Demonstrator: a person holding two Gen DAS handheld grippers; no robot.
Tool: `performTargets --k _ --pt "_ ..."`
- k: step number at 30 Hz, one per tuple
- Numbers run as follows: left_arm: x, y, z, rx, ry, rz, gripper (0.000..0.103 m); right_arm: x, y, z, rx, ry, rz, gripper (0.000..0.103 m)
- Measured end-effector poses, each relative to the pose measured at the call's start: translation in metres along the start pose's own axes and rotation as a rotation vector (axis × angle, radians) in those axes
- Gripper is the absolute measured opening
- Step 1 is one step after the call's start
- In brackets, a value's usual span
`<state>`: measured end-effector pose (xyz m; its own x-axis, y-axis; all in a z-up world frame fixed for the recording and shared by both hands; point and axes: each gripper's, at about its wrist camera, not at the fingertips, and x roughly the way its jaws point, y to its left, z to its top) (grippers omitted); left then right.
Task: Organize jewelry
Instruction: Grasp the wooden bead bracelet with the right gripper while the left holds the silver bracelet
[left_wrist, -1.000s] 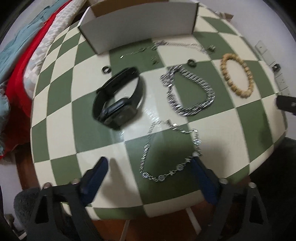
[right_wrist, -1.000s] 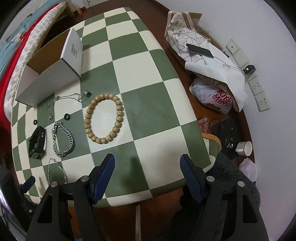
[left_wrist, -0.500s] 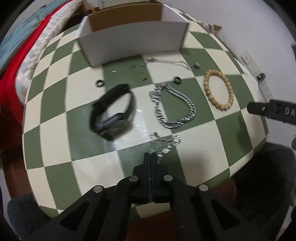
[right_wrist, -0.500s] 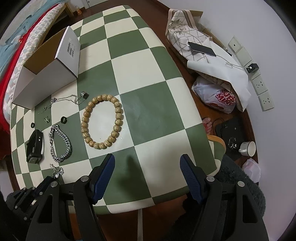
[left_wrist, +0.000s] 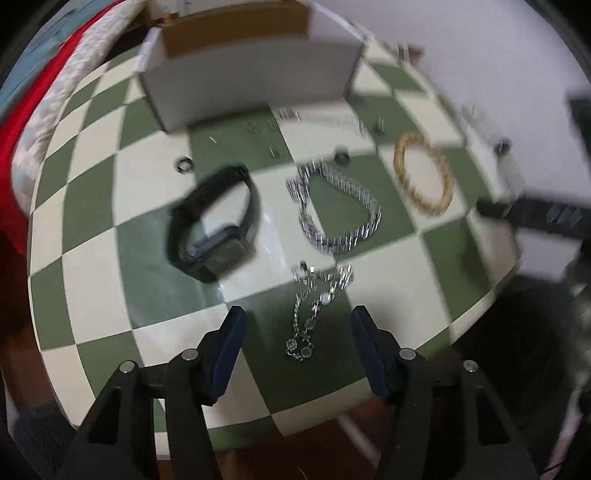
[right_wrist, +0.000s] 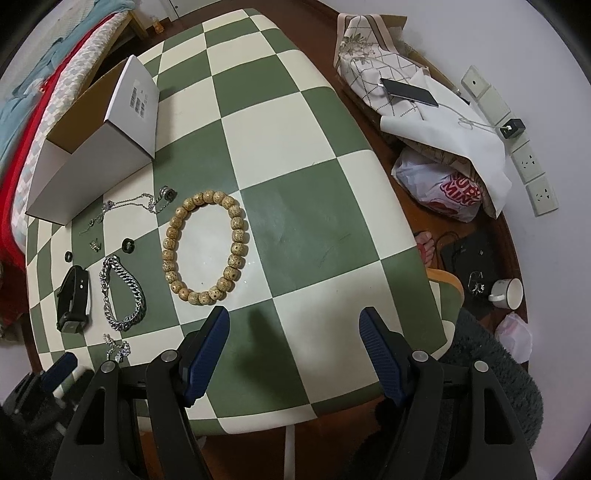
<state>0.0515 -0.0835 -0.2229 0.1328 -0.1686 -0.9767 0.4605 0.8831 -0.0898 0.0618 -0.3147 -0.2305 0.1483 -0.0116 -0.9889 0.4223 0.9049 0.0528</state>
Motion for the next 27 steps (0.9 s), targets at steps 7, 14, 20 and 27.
performTargets --k 7,14,20,27 --pt "0.001 -0.027 -0.002 0.168 -0.088 0.035 0.003 0.001 -0.003 0.003 0.010 0.000 -0.003 0.074" --pt "0.000 -0.001 0.000 0.055 -0.077 0.014 0.001 0.012 0.000 0.012 0.033 -0.015 0.040 0.074" --pt "-0.019 0.022 -0.004 -0.037 -0.108 0.010 0.001 0.025 0.027 0.020 -0.057 -0.082 -0.064 0.061" --pt "-0.050 0.037 -0.003 -0.058 -0.160 0.011 0.001 0.023 0.047 0.016 -0.138 -0.122 -0.061 0.009"
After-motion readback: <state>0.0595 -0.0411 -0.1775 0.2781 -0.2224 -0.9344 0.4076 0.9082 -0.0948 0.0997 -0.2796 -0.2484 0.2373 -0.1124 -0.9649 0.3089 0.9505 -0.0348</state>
